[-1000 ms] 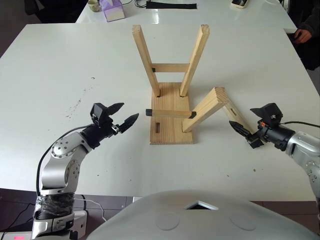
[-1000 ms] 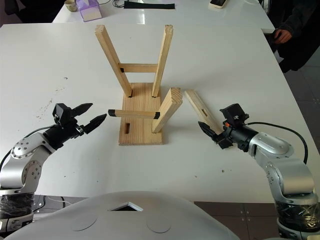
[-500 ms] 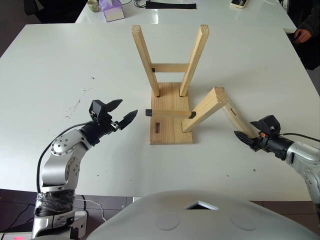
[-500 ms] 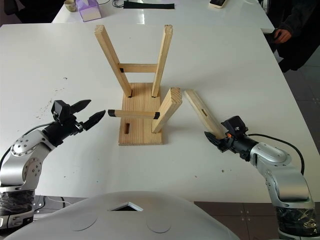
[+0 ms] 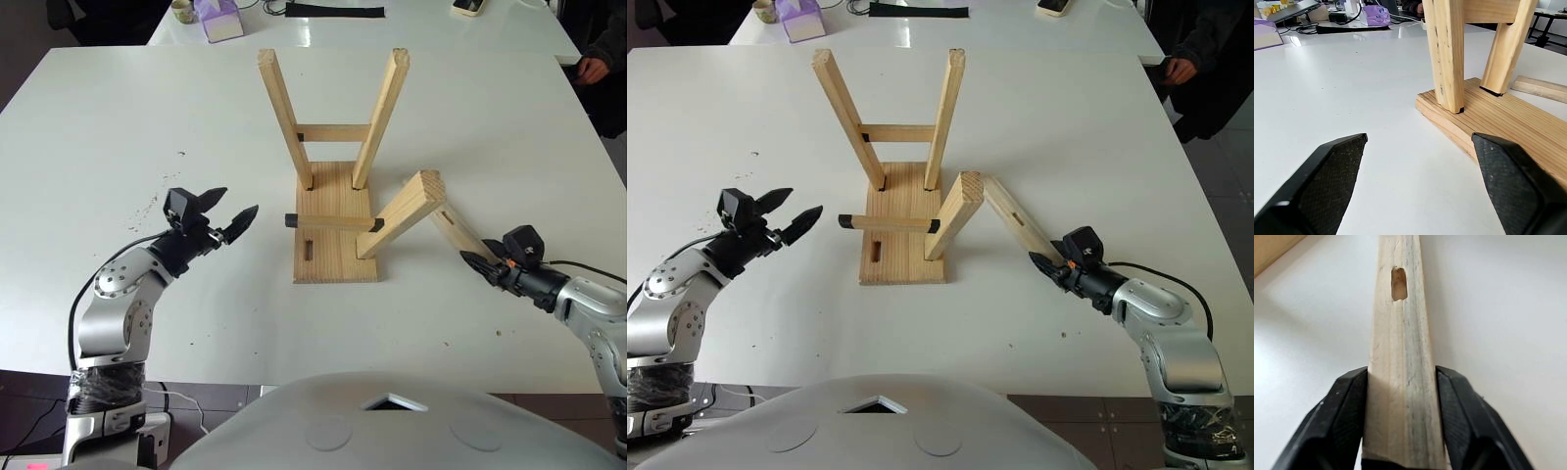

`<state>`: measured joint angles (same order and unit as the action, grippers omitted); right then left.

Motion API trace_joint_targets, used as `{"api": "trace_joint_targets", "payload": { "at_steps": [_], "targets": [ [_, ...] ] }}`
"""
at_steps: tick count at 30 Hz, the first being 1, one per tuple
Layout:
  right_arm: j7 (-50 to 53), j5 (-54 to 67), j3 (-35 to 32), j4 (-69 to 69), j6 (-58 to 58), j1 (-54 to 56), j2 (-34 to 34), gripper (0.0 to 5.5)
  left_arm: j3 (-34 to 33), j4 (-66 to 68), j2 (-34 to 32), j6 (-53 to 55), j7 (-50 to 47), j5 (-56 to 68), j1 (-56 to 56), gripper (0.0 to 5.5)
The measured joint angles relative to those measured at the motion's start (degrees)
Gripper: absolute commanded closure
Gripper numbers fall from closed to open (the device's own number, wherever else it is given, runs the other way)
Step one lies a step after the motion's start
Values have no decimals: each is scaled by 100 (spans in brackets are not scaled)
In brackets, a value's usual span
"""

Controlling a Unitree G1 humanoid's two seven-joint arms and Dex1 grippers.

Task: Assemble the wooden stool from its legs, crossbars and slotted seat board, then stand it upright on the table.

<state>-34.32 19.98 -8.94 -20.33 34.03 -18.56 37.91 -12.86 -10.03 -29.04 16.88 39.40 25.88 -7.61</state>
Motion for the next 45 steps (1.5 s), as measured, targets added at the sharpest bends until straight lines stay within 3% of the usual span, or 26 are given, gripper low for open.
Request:
{"api": "trace_joint_targets", "payload": {
  "at_steps": [5, 10, 13, 18, 24, 32, 45],
  "targets": [
    [110, 109, -201, 262, -66, 651, -227, 346, -742, 22, -45, 527, -904, 373, 1026, 155],
    [16, 941, -1051, 414, -276, 1942, -228, 346, -1212, -773, -220, 1321, -1140, 1689, 2005, 173],
    [-1, 1944, -1472, 135, 22, 2538, -252, 346, -1189, -1372, -316, 1614, -1013, 2381, 2287, 220],
    [-115, 4332, -1645, -457, 999, 3526, -50, 346, -649, -2067, -379, 2216, -998, 3470, 2812, 222],
    [-341, 6640, -1410, -709, 1872, 4005, 626, 346, -481, -2187, -416, 2552, -913, 5226, 3459, 130],
    [-608, 6799, -886, -843, 1972, 4169, 777, 346, -278, -2027, -451, 2668, -954, 6082, 3676, 26],
    [-1393, 6523, -503, -845, 2075, 4174, 1189, 346, -222, -1988, -871, 2944, -120, 6340, 3253, 26]
  ]
}}
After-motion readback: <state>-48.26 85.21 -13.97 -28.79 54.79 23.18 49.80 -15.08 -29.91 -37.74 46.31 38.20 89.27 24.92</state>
